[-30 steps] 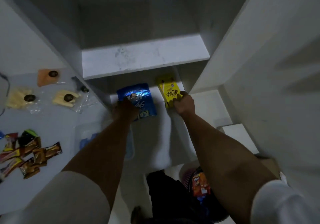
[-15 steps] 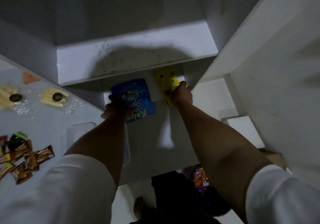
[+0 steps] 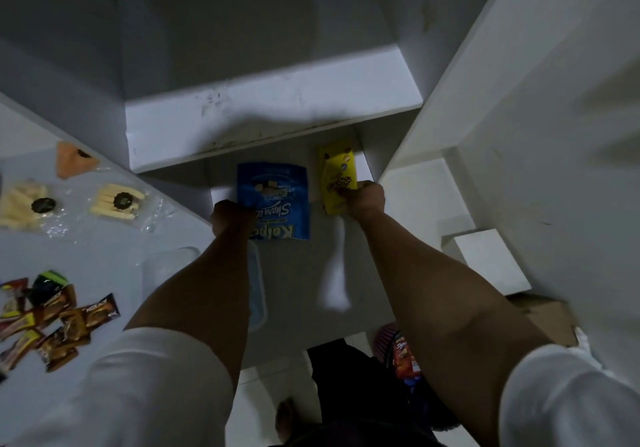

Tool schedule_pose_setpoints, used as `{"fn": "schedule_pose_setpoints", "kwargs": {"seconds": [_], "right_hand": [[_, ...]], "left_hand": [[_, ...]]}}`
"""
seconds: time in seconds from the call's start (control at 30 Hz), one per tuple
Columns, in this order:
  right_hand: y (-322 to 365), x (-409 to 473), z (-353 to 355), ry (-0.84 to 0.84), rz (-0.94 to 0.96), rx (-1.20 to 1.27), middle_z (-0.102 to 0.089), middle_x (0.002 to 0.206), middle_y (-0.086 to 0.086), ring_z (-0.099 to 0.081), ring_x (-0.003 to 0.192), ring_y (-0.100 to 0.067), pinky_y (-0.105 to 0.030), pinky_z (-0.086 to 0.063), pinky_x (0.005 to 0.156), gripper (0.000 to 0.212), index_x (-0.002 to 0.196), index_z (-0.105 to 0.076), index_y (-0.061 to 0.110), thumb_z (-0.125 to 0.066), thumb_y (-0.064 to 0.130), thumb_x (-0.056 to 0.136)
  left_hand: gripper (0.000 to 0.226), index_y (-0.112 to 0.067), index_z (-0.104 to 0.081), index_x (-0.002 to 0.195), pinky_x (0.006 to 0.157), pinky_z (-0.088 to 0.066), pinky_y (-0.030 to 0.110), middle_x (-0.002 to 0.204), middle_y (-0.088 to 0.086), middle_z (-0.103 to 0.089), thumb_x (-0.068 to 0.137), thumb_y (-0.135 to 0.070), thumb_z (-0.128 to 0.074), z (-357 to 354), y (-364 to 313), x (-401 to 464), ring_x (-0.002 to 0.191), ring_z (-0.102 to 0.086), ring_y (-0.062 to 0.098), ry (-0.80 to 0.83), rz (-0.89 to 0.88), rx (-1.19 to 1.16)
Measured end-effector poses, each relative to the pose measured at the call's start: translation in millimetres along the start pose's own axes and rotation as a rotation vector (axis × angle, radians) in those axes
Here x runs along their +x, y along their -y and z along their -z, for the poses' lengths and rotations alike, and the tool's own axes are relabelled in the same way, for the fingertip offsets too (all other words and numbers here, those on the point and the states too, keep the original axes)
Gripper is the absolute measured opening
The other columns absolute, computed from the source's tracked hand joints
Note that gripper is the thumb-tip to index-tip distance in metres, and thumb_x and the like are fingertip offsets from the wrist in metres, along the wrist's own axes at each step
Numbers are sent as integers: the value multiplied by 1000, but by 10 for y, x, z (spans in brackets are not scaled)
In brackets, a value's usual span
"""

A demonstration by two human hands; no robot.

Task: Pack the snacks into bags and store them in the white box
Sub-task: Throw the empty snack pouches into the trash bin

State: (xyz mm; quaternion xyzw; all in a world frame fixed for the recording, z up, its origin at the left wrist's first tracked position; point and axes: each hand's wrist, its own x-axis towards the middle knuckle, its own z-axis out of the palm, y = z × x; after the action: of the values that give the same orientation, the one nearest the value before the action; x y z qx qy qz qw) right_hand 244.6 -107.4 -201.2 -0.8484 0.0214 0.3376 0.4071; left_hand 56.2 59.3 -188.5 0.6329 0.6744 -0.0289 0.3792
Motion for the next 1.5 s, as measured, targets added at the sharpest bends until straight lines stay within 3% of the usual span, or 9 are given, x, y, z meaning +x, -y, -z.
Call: {"fn": "schedule_pose_setpoints", "kwargs": {"seconds": [0.13,0.3,0.57,0.8,0.9,1.07,1.13,1.37,1.5], "right_hand": [[-125,-199,105,-1,-2,139,-76,88,-18,-75,82,-37,-56,-63,75,43,72,-64,19,-82,48,46],[-423,-590,297,-56,39,230,-76,82,-13,-75,80,-35,-54,-63,75,47,72,-68,16,-78,49,39],[-1029,-2096,741,-168,32,438,-74,93,-19,-75,83,-38,-59,-63,65,24,84,-67,17,-81,22,65],[-2175,-2979,1128,-306,-81,517,-74,97,-20,-73,88,-39,-59,-63,70,22,81,-69,17,-73,19,60],[-2523,-3425,1354,-390,-148,441,-71,97,-14,-69,87,-30,-31,-58,61,15,95,-73,7,-73,12,80],[-3306,-3732,1591,-486,-266,385,-70,92,-17,-70,87,-34,-44,-60,70,12,93,-72,5,-70,9,82],[-3598,-3815,1631,-497,-336,366,-65,91,-14,-67,86,-32,-35,-53,61,13,98,-71,6,-68,8,85],[-4474,-3688,1830,-389,-577,319,-69,103,-22,-69,91,-42,-53,-63,72,33,105,-67,1,-67,16,76],[-4648,-3440,2037,-333,-572,227,-70,103,-20,-69,91,-39,-38,-56,67,30,107,-69,2,-68,18,81]], "left_hand": [[24,-5,-68,98,75,-58,37,96,14,-70,89,-27,-71,156,-65,-294,84,-68,28,34,-99,-54],[25,-7,-69,107,83,-55,37,105,10,-70,92,-26,-64,294,-67,-761,100,-67,31,1,-291,-89],[29,-5,-57,123,88,-57,43,114,14,-69,94,-13,-56,435,410,-1806,100,-68,34,202,-531,-183],[29,-4,-67,113,84,-60,46,105,14,-72,88,-1,-52,128,963,-2626,91,-70,34,467,-584,-115],[29,-6,-66,111,82,-60,57,104,20,-72,87,-1,-51,-255,1148,-2856,90,-71,38,572,-613,-51],[22,-5,-63,115,78,-58,42,107,16,-69,97,-5,-50,-658,1461,-3469,94,-69,36,653,-749,195],[18,-9,-62,110,69,-54,35,104,15,-68,98,-6,-48,-851,1605,-3596,87,-67,31,697,-744,288],[22,0,-62,108,82,-57,53,105,24,-67,90,-7,-52,-1657,1985,-3784,94,-65,41,820,-720,510],[22,-2,-60,111,80,-54,48,105,21,-65,92,-2,-49,-2077,1903,-4038,96,-64,39,817,-663,530]]}}
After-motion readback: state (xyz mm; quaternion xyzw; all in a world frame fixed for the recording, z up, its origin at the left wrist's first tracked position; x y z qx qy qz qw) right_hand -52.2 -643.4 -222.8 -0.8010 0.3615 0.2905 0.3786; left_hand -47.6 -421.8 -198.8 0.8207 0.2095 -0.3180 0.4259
